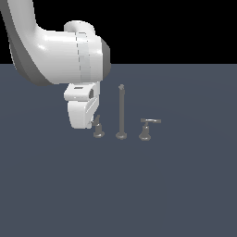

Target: Turn on the faucet by rotating a designated handle.

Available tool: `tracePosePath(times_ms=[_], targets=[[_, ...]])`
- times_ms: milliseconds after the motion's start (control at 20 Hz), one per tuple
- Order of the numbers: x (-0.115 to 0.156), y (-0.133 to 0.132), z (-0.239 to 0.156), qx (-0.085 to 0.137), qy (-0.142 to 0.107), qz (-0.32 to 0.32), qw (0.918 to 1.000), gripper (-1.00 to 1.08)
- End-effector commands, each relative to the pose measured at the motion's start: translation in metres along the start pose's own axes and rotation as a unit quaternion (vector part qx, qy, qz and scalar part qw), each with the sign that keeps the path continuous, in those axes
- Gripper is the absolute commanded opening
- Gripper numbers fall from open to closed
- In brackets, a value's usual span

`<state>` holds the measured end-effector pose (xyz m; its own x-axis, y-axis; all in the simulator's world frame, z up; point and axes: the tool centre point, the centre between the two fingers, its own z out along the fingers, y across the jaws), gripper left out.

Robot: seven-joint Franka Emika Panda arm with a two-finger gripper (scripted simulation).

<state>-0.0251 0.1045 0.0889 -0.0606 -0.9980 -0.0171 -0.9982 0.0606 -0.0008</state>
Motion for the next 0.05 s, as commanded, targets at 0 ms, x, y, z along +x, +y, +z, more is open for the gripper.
tracePosePath(times_ms=[0], targets=[[0.0434,-0.0071,-0.0010,0.000,0.008,0.029,0.9995,-1.00]])
